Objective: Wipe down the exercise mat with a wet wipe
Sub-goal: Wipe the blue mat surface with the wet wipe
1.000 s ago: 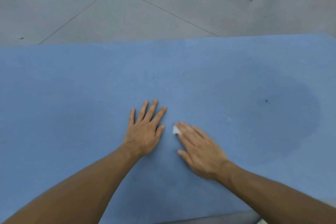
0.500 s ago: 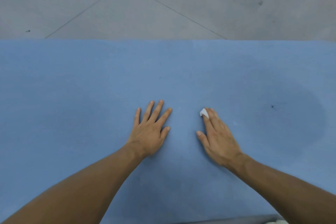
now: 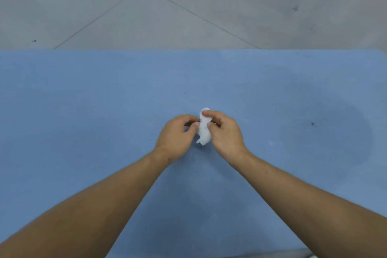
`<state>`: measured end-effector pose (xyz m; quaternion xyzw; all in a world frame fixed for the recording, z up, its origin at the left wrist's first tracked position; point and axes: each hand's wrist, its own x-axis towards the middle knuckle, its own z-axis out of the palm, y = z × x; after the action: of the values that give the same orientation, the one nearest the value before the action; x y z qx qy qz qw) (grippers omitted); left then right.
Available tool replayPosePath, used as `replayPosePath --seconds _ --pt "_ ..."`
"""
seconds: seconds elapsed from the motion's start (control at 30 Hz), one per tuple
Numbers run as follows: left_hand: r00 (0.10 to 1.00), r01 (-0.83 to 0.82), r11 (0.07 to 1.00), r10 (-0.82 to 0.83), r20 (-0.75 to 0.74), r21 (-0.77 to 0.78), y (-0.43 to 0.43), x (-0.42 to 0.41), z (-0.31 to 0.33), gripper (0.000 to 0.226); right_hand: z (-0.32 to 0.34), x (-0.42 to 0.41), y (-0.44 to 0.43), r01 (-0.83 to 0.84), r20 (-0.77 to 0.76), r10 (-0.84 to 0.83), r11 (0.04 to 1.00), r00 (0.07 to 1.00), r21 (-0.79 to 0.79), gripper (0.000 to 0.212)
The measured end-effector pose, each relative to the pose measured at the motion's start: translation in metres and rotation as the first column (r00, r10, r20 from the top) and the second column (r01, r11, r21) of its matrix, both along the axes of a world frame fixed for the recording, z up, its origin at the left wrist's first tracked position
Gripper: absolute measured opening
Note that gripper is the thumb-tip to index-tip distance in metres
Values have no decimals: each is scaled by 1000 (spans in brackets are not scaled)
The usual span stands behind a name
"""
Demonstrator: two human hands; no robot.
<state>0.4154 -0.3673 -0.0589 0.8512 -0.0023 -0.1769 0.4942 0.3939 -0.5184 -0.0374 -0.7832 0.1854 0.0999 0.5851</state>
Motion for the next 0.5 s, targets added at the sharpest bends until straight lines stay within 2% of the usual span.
replayPosePath --seconds 0.13,0.2,0.27,0.33,0.4,0.5 --pt "984 -163 966 144 -109 -199 -2 10 17 24 11 17 7 72 12 -72 997 997 37 36" --pt "962 -219 923 151 -227 -316 -1 13 20 20 14 22 8 65 17 -65 998 998 9 43" --pt "935 -249 882 112 -335 -399 1 14 23 22 17 29 6 78 -21 -77 997 997 27 37" --pt "925 -263 864 100 -366 -429 4 16 26 18 20 34 2 94 -66 -86 988 994 126 23" --pt "910 -311 850 138 -391 -425 5 20 29 11 22 36 -3 77 -84 -65 985 994 152 9" --pt "875 -402 826 220 -431 -395 3 27 34 8 20 39 -9 58 -100 -39 981 994 186 13"
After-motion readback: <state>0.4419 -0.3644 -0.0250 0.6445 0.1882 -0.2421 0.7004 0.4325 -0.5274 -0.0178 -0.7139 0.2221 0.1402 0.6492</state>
